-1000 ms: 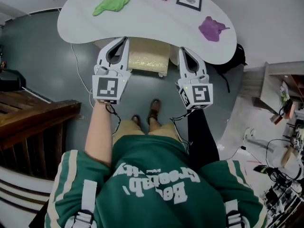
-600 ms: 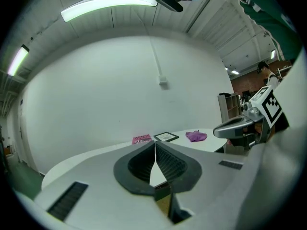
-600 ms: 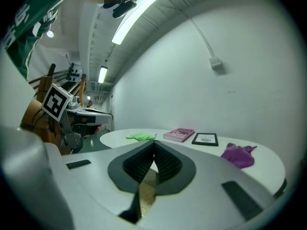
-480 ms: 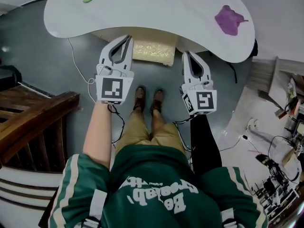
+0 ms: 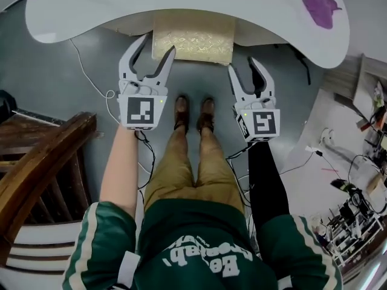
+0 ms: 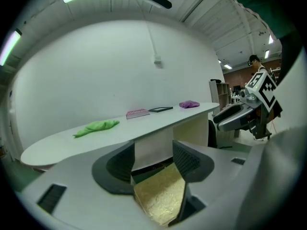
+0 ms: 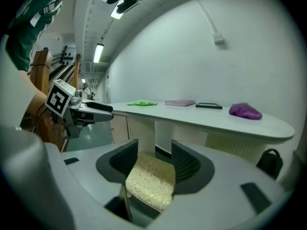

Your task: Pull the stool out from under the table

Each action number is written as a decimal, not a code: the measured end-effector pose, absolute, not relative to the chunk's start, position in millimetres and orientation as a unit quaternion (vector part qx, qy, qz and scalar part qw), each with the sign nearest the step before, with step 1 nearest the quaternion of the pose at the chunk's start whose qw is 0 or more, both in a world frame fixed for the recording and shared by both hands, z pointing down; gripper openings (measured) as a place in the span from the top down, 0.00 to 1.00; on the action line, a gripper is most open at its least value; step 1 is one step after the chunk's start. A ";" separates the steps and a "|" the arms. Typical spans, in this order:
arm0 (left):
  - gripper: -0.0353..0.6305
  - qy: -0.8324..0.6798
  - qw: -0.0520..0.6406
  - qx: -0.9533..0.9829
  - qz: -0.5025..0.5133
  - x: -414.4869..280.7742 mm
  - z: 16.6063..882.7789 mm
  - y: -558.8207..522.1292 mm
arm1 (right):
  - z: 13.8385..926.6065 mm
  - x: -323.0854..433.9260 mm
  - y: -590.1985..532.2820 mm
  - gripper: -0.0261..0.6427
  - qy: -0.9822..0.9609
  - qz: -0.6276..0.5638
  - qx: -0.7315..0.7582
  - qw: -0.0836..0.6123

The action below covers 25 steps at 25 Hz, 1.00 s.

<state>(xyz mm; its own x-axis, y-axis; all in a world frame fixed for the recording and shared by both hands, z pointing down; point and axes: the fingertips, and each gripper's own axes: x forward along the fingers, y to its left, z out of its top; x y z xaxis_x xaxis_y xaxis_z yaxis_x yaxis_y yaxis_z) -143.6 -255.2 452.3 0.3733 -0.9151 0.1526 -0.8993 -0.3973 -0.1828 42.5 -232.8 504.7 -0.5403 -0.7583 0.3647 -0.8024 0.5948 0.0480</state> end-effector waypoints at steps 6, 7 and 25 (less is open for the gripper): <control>0.49 0.534 -0.020 -0.836 -0.123 -163.1 513.8 -238.6 | 551.5 39.0 -230.3 0.42 -0.868 0.062 0.449 0.203; 0.47 0.531 -0.027 -0.837 -0.128 -165.7 523.9 -236.0 | 559.5 40.4 -230.1 0.41 -0.866 0.067 0.451 0.204; 0.45 0.538 -0.104 -0.811 -0.207 -211.2 759.7 -204.3 | 783.6 83.9 -217.3 0.36 -0.839 0.135 0.465 0.250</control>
<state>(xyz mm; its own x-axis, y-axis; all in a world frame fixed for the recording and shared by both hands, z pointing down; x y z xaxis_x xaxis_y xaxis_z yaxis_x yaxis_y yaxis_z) -211.2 -204.3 759.7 0.3357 -0.8287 0.4479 -0.9151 -0.3997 -0.0536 83.9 -217.3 783.6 -0.4430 -0.7124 0.5444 -0.8472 0.5313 0.0059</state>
